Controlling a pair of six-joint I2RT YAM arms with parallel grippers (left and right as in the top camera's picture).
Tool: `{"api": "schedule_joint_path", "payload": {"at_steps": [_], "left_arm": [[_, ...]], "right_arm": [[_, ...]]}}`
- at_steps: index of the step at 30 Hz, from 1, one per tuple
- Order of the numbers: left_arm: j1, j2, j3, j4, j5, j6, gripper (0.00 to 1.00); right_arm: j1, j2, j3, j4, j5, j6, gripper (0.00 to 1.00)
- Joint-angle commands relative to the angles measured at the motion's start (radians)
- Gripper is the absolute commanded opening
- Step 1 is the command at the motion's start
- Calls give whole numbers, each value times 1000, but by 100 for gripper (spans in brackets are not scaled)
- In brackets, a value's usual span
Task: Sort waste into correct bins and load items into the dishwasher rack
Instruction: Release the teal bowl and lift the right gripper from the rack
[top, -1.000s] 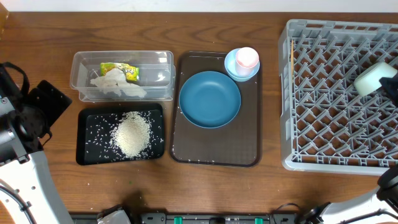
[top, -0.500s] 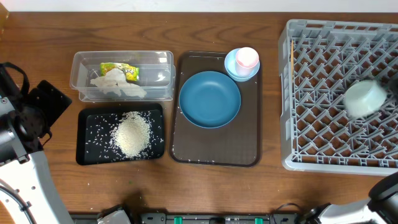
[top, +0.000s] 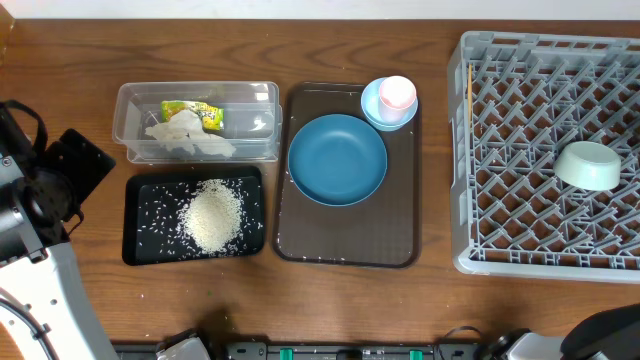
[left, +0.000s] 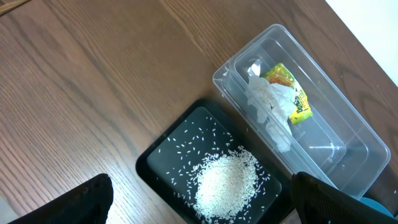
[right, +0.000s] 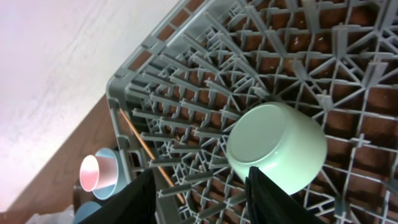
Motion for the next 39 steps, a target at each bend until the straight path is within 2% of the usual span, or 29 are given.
{"api": "schedule_joint_path", "payload": {"at_steps": [1,5,8,10,11,17,26,32,39], "left_arm": [[5,3,6,-1,-9,3,93],[5,3,6,-1,-9,3,93],[5,3,6,-1,-9,3,93],[5,3,6,-1,-9,3,93],[5,3,6,-1,-9,3,93],[5,3,6,-1,-9,3,93],[5,3,6,-1,-9,3,93],[5,3,6,-1,-9,3,93],[5,3,6,-1,-9,3,93]], "right_arm": [[68,-40,-5,-5,93,13,45],[154,-28,-5,1,314,66,42],[217,13,-5,23,478,116,23],[244,45,-5,50,549,148,14],[256,67,-5,69,576,158,10],[274,189,-5,115,590,191,1],[274,302,-5,62,590,179,1],[274,243,-5,14,590,179,1],[274,97,-5,-35,589,179,1]]}}
